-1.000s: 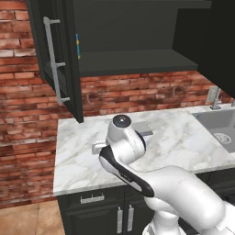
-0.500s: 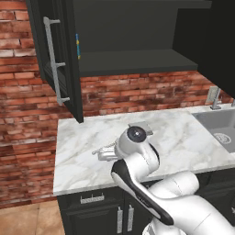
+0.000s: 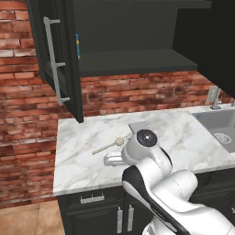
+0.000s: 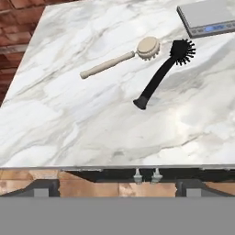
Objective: Pick the dish brush and dish brush from the cabinet and place them on the counter.
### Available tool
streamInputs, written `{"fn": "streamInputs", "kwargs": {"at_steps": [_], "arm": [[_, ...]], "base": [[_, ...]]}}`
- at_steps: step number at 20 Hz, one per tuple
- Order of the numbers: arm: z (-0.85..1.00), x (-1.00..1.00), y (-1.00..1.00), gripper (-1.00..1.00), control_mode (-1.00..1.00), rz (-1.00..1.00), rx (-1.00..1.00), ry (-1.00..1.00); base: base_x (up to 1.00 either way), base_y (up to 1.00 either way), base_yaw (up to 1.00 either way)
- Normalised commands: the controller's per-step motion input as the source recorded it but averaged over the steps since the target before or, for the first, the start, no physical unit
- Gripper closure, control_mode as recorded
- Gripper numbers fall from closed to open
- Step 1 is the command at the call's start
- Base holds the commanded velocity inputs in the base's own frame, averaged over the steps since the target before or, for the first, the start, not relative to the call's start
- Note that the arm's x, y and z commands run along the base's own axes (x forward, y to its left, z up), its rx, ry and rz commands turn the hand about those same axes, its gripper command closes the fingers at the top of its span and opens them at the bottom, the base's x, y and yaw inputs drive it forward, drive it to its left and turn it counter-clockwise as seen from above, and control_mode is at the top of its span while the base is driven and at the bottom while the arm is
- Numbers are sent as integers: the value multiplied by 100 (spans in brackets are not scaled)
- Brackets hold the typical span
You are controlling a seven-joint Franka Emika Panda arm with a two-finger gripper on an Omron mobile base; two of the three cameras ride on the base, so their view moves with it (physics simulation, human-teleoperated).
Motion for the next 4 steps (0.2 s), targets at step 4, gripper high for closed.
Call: {"fn": "streamInputs", "kwargs": {"at_steps": [4], "arm": [[0,-41,-24,-100,-100,-1,0,-3]], "base": [[0,0,0]]}}
